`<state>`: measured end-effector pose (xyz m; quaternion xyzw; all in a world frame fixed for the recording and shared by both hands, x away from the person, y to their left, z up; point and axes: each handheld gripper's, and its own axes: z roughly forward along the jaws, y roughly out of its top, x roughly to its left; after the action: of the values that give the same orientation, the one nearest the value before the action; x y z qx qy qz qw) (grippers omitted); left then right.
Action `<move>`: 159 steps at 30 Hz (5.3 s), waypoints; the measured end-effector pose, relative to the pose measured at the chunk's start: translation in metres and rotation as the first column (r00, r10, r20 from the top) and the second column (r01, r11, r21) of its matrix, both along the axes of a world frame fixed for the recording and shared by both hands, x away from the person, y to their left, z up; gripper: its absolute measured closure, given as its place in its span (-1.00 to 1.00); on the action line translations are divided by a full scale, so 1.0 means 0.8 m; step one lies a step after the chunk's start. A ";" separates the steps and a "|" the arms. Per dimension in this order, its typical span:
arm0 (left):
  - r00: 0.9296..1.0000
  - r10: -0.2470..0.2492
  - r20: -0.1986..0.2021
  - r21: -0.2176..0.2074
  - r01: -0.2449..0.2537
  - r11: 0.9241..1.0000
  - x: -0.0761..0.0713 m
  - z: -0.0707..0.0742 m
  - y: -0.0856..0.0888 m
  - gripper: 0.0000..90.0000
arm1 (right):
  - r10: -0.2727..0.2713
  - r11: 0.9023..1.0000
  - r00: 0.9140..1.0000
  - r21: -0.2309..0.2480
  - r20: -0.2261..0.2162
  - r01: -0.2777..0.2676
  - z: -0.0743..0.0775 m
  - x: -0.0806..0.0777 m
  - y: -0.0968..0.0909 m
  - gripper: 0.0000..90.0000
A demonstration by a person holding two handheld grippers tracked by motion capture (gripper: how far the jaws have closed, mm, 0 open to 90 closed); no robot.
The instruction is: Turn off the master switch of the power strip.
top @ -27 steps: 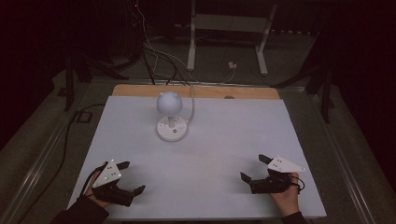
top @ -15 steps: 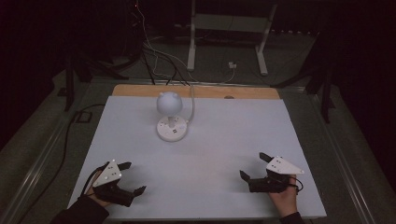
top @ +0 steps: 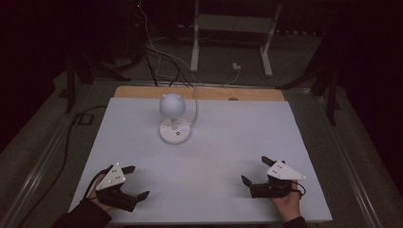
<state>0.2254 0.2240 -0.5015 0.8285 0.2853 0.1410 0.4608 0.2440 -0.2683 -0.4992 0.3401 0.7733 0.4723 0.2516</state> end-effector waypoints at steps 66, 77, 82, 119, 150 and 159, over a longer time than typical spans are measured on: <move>0.991 -0.100 0.084 0.005 0.099 0.995 0.094 0.097 -0.118 -0.99 | -0.044 0.996 0.998 0.080 0.041 0.041 0.009 -0.008 -0.008 -1.00; 0.995 -0.047 0.092 -0.019 0.049 0.999 0.114 0.088 -0.143 -0.98 | -0.045 0.995 0.998 0.087 0.041 0.041 0.009 -0.008 -0.010 -1.00; 0.995 -0.026 0.093 -0.048 0.030 0.998 0.121 0.081 -0.155 -0.98 | -0.044 0.995 0.998 0.090 0.040 0.040 0.009 -0.007 -0.010 -1.00; 0.951 0.296 0.085 0.046 -0.300 0.953 0.170 0.006 -0.196 -0.51 | -0.031 0.994 0.999 0.108 0.029 0.028 0.009 -0.006 -0.012 -1.00; 0.904 0.340 0.260 0.218 -0.398 0.891 0.197 -0.006 -0.218 1.00 | -0.028 0.993 0.999 0.115 0.027 0.025 0.010 -0.007 -0.014 -1.00; 0.887 0.363 0.287 0.273 -0.439 0.856 0.204 -0.012 -0.226 1.00 | -0.028 0.993 0.999 0.118 0.028 0.024 0.010 -0.007 -0.014 -1.00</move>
<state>0.3890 0.0435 -0.5110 0.7940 0.3707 0.3729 0.3050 0.2385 -0.2799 -0.4909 0.3575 0.7356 0.5188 0.2488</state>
